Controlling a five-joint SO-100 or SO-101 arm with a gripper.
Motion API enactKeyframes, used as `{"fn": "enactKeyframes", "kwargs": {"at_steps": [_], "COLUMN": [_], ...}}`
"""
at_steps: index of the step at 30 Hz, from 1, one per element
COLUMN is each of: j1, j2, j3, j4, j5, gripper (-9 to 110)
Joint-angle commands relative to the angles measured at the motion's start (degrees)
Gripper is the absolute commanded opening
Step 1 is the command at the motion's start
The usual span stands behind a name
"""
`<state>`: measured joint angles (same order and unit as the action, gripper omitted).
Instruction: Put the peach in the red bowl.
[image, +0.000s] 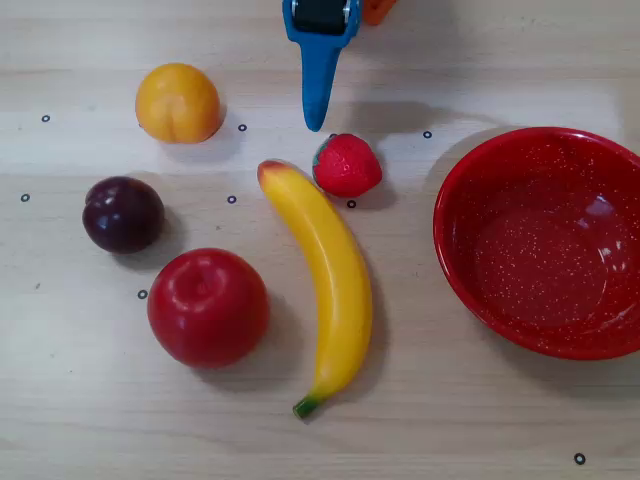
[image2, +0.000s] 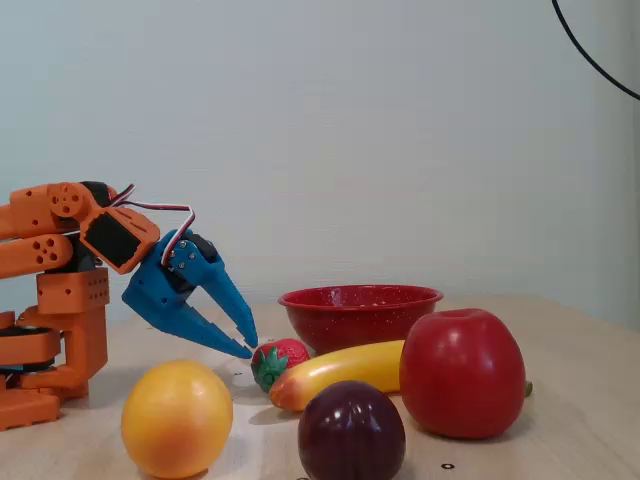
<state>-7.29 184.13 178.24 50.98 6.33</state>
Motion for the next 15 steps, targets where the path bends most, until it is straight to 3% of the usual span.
{"fn": "enactKeyframes", "kwargs": {"at_steps": [1, 15], "j1": [2.8, 2.9], "j2": [0.9, -5.1], "j3": [-0.1, -3.9], "j4": [1.3, -2.0], "j5": [-4.2, -3.3], "gripper": [0, 0]}}
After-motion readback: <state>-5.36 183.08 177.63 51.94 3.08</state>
